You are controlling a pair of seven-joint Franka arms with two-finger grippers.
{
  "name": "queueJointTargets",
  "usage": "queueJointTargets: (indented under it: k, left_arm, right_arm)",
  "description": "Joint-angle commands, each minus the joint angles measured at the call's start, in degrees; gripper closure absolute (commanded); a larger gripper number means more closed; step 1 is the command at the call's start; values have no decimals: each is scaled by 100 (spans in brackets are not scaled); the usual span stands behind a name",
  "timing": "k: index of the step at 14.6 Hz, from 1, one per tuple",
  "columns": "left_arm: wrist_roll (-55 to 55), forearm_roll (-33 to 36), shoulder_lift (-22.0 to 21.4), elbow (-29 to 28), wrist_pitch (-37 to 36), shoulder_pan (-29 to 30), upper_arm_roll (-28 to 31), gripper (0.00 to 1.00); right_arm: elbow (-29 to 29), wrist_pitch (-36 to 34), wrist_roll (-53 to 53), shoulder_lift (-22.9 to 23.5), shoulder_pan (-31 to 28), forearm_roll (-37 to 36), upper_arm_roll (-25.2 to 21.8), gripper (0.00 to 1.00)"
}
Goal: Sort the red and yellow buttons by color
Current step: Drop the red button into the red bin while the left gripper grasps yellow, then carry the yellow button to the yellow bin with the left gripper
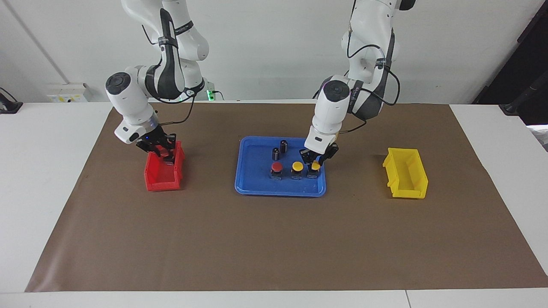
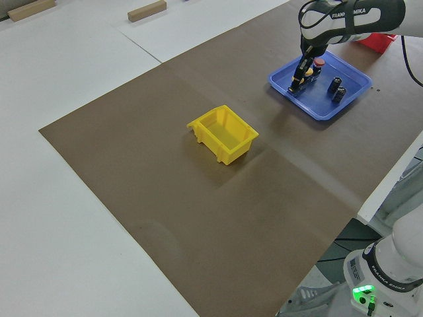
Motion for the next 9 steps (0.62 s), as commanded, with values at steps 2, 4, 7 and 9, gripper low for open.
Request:
queueJointTargets:
  k: [2,4,7,9]
  left_arm:
    - [-228,59,-39,388,-632,-108,97,98]
    - [-158,67,-153,881,-1608,-38,132,98]
    - [95,111,-338,1557,-2585,356,325,98]
    - [1076,111,-504,1788,-3166,883,352,98]
  right_arm:
    - [275,-254,-221,82,-95,60,47,49]
    - [837,-842,-204,223,-77,51,47,49]
    - [1584,-1493,-151,328,-60,51,56,46]
    - [2129,-1889,14,451,80,51,73,36]
